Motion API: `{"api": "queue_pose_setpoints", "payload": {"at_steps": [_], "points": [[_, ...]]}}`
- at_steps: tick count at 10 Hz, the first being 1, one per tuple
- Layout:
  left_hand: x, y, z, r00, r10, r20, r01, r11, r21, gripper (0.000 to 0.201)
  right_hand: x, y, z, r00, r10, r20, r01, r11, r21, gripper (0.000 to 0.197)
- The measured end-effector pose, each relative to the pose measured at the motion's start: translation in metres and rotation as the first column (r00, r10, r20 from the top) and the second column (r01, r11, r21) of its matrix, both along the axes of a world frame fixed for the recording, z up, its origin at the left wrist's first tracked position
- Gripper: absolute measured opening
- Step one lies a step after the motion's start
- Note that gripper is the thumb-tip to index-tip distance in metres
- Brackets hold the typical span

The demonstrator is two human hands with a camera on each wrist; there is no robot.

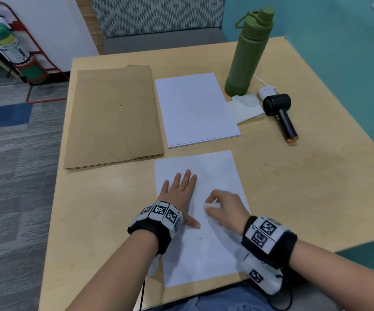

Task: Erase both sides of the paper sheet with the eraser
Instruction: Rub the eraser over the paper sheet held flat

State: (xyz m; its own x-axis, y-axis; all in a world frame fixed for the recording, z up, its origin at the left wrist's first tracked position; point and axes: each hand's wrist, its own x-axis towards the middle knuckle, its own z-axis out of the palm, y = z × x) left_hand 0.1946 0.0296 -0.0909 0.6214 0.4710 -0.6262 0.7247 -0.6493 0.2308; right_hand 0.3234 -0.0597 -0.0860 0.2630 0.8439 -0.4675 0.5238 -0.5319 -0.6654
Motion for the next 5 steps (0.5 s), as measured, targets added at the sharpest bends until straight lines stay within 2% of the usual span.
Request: {"api": "queue_pose_setpoints", "payload": {"at_steps": [1,2,3,4,5], "points": [[0.000,0.000,0.000,1.000,-0.002,-0.001,0.002,1.000,0.001,0.127,0.014,0.012,0.003,1.000,0.008,-0.016,-0.008,1.000,-0.021,0.009],[0.000,0.000,-0.001,1.000,-0.005,0.000,0.005,1.000,-0.002,0.127,0.025,0.026,0.000,0.990,-0.134,0.047,0.130,0.988,0.079,0.008],[0.000,0.001,0.000,1.000,-0.006,-0.005,0.006,1.000,0.000,0.127,0.008,0.009,-0.003,0.992,-0.122,0.041,0.120,0.991,0.066,0.006],[0.000,0.001,0.000,1.000,-0.014,-0.003,0.014,1.000,-0.003,0.127,0.000,-0.003,0.000,0.999,0.002,-0.039,-0.003,0.999,-0.033,0.003],[0.000,0.001,-0.001,1.000,-0.012,0.000,0.012,1.000,-0.005,0.127,0.019,0.019,0.001,0.998,-0.063,0.009,0.063,0.998,0.013,0.011]]}}
